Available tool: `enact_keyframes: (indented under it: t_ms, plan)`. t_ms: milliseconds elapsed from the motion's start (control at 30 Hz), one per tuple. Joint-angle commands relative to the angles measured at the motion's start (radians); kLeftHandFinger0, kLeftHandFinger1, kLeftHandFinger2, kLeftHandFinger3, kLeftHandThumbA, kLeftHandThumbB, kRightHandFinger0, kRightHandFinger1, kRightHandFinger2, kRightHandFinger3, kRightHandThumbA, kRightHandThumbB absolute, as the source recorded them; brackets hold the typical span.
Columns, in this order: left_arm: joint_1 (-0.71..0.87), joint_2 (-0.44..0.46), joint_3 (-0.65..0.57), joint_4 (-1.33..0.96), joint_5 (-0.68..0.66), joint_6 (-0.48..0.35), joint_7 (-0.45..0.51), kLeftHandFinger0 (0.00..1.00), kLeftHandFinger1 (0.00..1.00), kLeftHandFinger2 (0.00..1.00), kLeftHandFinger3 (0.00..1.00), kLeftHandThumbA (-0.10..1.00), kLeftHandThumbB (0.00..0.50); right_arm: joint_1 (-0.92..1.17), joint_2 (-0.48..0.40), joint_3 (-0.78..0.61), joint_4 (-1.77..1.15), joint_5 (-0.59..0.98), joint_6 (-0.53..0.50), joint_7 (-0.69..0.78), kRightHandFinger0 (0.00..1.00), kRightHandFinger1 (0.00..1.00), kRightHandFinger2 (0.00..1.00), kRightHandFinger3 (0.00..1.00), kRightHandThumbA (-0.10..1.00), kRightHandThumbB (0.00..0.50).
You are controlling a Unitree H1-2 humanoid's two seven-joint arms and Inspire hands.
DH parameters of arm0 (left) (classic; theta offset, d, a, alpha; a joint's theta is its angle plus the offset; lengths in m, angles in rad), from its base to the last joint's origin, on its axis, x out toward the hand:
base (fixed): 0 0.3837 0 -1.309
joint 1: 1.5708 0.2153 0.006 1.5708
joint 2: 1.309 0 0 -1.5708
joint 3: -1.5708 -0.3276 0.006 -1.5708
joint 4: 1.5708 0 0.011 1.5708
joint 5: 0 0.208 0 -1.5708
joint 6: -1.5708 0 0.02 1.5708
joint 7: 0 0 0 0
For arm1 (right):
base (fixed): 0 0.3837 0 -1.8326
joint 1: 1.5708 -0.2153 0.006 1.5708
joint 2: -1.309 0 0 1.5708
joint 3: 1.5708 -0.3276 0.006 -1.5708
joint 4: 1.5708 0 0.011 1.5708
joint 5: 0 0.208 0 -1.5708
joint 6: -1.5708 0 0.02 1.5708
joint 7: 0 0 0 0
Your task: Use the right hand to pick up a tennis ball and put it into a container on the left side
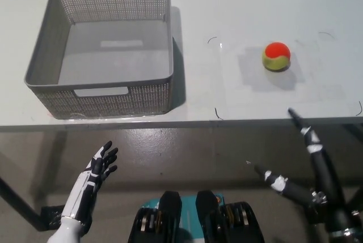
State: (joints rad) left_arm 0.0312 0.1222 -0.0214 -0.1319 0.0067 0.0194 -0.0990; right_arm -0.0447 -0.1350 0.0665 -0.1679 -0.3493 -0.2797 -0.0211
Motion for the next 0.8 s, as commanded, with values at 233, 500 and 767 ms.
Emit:
enact_keyframes:
  t_ms: [233, 500, 767]
  plan:
    - [-0.017, 0.014, -0.003, -0.033, -0.008, -0.013, -0.018, 1.00, 1.00, 1.00, 1.00, 1.00, 0.000, -0.322, -0.060, -0.086, -0.208, -0.282, 0.353, 0.079, 1.00, 1.00, 1.00, 1.00, 0.75, 0.410]
    - [-0.017, 0.015, -0.001, -0.028, -0.010, -0.010, -0.021, 1.00, 1.00, 1.00, 1.00, 1.00, 0.000, -0.552, -0.118, -0.075, -0.028, -0.300, 0.429, 0.073, 1.00, 1.00, 1.00, 1.00, 0.71, 0.406]
    - [-0.016, 0.011, 0.001, -0.019, -0.009, -0.017, -0.016, 1.00, 1.00, 1.00, 1.00, 1.00, 0.000, -0.762, -0.140, -0.017, 0.269, -0.357, 0.436, 0.007, 1.00, 1.00, 1.00, 1.00, 0.78, 0.422]
